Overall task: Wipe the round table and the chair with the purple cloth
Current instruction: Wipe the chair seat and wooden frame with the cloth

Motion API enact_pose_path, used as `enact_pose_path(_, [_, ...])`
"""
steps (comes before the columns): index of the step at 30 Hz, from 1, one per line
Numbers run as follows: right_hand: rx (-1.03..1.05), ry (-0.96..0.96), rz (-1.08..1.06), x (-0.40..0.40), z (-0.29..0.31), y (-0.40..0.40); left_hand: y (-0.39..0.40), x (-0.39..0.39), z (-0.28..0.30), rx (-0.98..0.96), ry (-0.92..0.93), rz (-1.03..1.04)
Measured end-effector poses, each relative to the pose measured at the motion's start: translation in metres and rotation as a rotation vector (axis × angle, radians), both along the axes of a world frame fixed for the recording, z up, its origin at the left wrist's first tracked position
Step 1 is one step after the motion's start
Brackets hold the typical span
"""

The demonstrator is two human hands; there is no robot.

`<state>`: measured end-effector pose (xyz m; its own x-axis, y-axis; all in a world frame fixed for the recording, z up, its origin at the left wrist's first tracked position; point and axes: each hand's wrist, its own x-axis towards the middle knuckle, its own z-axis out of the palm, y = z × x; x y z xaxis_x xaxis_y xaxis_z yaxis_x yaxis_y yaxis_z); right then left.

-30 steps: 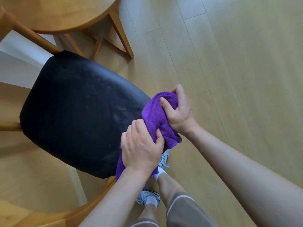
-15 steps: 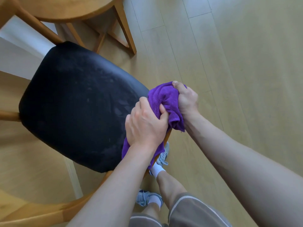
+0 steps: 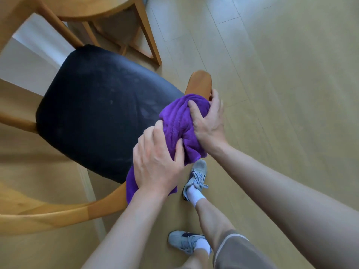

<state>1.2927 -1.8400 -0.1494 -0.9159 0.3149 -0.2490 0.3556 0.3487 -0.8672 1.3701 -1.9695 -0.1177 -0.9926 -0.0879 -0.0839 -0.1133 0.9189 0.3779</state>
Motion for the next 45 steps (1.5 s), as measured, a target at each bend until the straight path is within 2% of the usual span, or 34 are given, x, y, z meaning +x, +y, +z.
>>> enact_pose_path(3, [0.09,0.022,0.092,0.041,0.0,-0.017,-0.023,0.033,0.0,-0.061,0.016,-0.03])
enact_pose_path(7, [0.43,0.091,0.212,0.056,0.003,-0.024,-0.052,0.062,-0.001,-0.115,0.037,-0.128])
enact_pose_path(9, [0.512,0.127,0.255,0.045,0.007,-0.021,-0.061,0.064,-0.002,-0.15,0.041,-0.204])
enact_pose_path(11, [0.545,0.134,0.29,0.031,0.008,-0.016,-0.062,0.058,-0.003,-0.175,0.031,-0.234])
enact_pose_path(16, [0.53,0.066,0.316,0.0,0.005,-0.012,-0.038,0.028,-0.002,-0.146,-0.024,-0.157])
enact_pose_path(19, [0.567,0.083,0.352,-0.017,0.005,-0.003,-0.024,0.011,-0.006,-0.113,0.012,-0.139])
enact_pose_path(24, [0.513,0.158,0.408,-0.058,0.01,0.02,0.003,-0.017,-0.018,-0.105,0.105,-0.12])
enact_pose_path(27, [0.438,0.175,0.412,-0.082,0.01,0.031,0.024,-0.041,-0.019,-0.079,0.087,-0.068])
enact_pose_path(31, [0.436,0.158,0.54,-0.112,0.009,0.043,0.044,-0.073,-0.014,-0.035,0.01,0.005])
enact_pose_path(37, [0.312,-0.019,0.579,-0.141,0.009,0.045,0.057,-0.112,-0.009,0.099,-0.086,0.089])
enact_pose_path(45, [-0.03,-0.423,0.271,-0.149,0.008,0.041,0.057,-0.132,-0.006,0.231,-0.241,0.187])
